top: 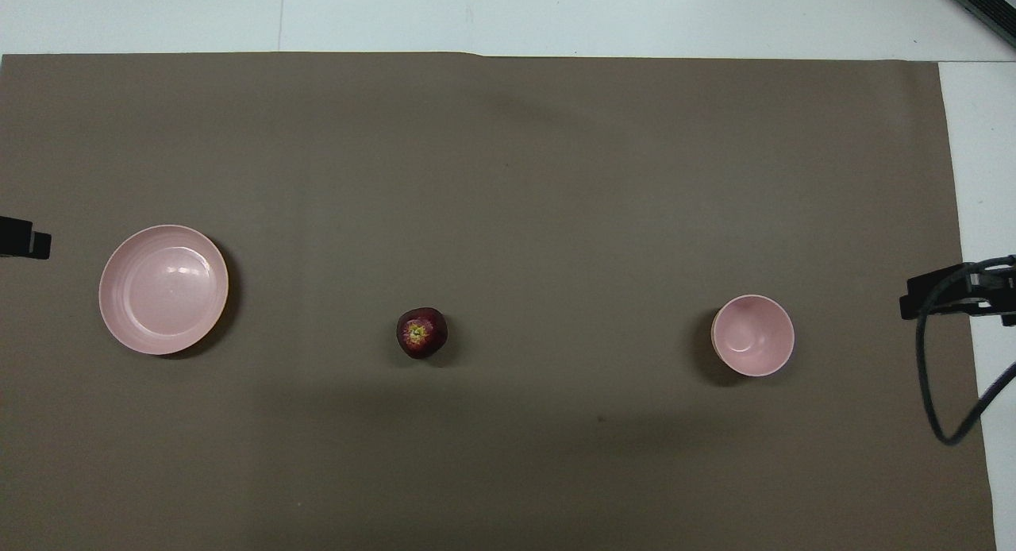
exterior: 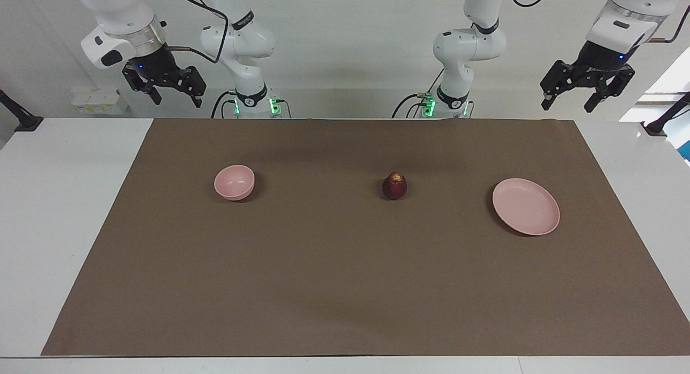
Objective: Move apple from plate to bowl
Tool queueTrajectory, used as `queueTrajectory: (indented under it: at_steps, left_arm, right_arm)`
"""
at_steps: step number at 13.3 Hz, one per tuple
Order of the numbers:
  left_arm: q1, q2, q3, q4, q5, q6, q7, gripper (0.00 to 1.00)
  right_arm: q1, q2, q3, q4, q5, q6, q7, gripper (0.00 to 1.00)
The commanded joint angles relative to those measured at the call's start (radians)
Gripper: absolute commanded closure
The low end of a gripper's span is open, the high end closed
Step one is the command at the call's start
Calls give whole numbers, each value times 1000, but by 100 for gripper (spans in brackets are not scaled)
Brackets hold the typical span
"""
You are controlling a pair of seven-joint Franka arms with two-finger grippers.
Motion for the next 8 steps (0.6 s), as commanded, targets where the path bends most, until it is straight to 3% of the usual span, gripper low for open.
queueTrajectory:
  at_steps: [1,8]
  left_arm:
    - [-7,-16,0,-11,14,-13,9,0]
    - [-8,-17,-6,-12,13,-14,0,0]
  right_arm:
    - [-15,-3,6,-1,22,-6,-20,0]
    - [-15,-3,6,-1,22,-6,-20,0]
